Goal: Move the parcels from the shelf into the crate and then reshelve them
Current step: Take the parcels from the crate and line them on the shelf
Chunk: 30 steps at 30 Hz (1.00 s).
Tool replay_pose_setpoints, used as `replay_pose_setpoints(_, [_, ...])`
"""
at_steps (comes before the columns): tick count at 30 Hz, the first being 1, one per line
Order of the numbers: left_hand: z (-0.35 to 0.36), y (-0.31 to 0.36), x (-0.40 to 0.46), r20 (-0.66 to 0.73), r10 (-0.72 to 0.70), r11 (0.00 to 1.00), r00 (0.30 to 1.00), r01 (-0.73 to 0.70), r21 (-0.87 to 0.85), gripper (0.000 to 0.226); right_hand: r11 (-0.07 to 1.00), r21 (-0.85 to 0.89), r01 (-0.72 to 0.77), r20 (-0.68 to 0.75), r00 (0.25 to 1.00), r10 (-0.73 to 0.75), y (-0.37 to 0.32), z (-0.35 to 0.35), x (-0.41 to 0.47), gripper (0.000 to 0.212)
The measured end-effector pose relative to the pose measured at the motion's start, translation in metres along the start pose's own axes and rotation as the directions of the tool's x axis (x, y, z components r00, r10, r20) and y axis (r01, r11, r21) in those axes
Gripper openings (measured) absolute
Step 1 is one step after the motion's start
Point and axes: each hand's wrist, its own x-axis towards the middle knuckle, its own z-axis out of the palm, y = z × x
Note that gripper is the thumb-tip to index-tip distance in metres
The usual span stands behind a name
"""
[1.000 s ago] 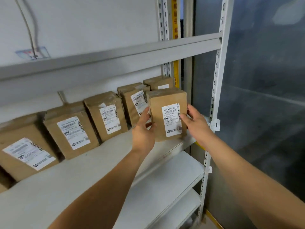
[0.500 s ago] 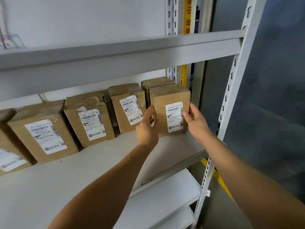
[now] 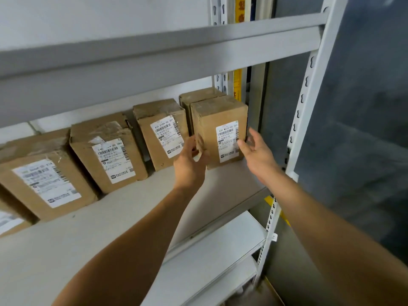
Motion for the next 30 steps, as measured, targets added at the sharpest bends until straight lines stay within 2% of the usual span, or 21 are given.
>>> replay_pose_setpoints(2, [-0.009, 0.002, -0.014, 0.033, -0.016, 1.0, 0.999, 0.015, 0.024, 0.031, 1.0, -0.023, -0.006, -0.029, 1.0, 0.005, -0.001, -0.002, -0.023, 0.066])
replay_pose_setpoints(4, [-0.02, 0.0, -0.032, 0.075, -0.013, 0.999, 0.997, 0.01, 0.039, 0.039, 0.998, -0.07, -0.004, -0.062, 0.998, 0.0, 0.0, -0.004, -0.055, 0.066])
replay_pose_setpoints(8, [-0.046, 0.003, -0.079, 0.191, 0.086, 0.994, 0.978, -0.096, 0.044, 0.043, 0.986, -0.166, 0.024, -0.107, 0.993, -0.042, 0.005, 0.0, -0.142, 0.051])
replay_pose_setpoints(13, [-0.066, 0.002, -0.164, 0.371, 0.226, 0.972, 0.901, -0.234, -0.024, 0.037, 0.952, -0.295, -0.076, -0.229, 0.973, 0.006, 0.023, 0.008, -0.271, 0.042])
replay_pose_setpoints(16, [-0.058, -0.013, -0.22, 0.529, 0.221, 0.973, 0.819, -0.218, -0.07, 0.033, 0.924, -0.315, -0.217, -0.312, 0.943, 0.115, 0.042, 0.005, -0.347, 0.04])
replay_pose_setpoints(20, [-0.033, -0.029, -0.296, 0.726, 0.146, 0.983, 0.672, -0.181, -0.031, 0.041, 0.859, -0.318, -0.402, -0.423, 0.871, 0.251, 0.077, -0.015, -0.447, 0.046])
replay_pose_setpoints(26, [0.026, -0.048, -0.408, 0.898, 0.052, 0.991, 0.436, -0.131, 0.006, 0.051, 0.718, -0.256, -0.648, -0.579, 0.697, 0.423, 0.128, -0.056, -0.572, 0.045])
replay_pose_setpoints(30, [0.079, -0.055, -0.476, 0.955, -0.017, 0.991, 0.296, -0.12, 0.055, 0.052, 0.624, -0.158, -0.765, -0.672, 0.547, 0.5, 0.164, -0.093, -0.627, 0.046])
